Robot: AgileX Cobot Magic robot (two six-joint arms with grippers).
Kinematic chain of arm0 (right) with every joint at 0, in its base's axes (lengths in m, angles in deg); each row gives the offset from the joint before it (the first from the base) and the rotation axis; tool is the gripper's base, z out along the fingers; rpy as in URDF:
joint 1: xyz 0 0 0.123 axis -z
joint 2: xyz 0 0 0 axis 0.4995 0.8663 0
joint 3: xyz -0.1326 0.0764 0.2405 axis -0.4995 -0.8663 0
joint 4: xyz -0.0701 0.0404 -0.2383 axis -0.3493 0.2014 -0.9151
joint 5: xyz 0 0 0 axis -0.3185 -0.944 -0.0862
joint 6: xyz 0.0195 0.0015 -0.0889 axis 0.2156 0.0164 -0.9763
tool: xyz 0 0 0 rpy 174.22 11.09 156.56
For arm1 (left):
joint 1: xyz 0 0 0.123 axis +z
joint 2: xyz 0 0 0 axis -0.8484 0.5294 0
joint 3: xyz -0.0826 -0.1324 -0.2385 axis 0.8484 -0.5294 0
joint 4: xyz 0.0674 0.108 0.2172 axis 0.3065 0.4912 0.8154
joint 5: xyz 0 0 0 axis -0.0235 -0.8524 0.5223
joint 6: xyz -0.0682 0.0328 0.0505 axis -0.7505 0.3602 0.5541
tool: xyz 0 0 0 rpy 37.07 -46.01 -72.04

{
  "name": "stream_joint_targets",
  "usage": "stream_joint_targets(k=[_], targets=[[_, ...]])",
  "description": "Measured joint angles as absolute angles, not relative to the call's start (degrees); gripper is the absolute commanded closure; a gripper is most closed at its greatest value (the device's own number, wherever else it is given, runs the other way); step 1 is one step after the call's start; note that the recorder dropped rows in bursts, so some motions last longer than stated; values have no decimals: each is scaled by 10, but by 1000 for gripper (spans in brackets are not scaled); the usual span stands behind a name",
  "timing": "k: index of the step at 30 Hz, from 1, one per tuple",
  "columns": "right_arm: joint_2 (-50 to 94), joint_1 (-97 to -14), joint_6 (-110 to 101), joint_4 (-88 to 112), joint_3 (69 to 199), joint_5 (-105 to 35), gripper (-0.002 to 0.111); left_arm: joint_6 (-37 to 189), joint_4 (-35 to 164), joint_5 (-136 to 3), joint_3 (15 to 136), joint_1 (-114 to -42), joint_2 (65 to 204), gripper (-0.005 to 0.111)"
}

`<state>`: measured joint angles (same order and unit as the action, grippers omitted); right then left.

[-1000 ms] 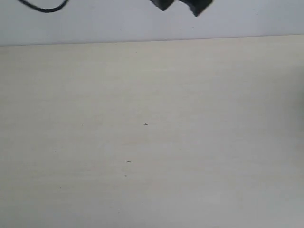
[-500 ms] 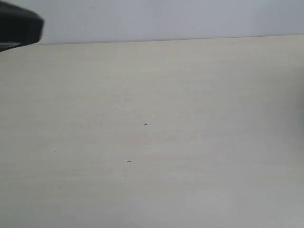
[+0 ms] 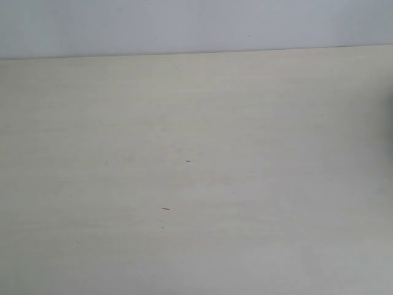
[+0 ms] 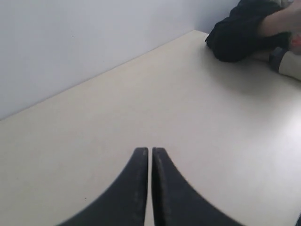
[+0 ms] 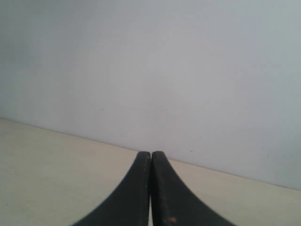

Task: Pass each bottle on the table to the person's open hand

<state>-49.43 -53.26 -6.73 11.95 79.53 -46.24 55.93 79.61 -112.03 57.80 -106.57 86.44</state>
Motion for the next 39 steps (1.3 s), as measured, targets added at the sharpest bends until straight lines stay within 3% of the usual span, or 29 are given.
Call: stream_joint_targets(k=[25,31,39], targets=[[-494,-533,-67,119,795,-462,108,559,795,-1122,578,-1051,843,101],[-494,-533,-67,119,795,-462,108,524,793,-1104,565,-925,837,101],[-494,-533,-67,119,795,-462,108,330,774,-872,379,-730,764,101]])
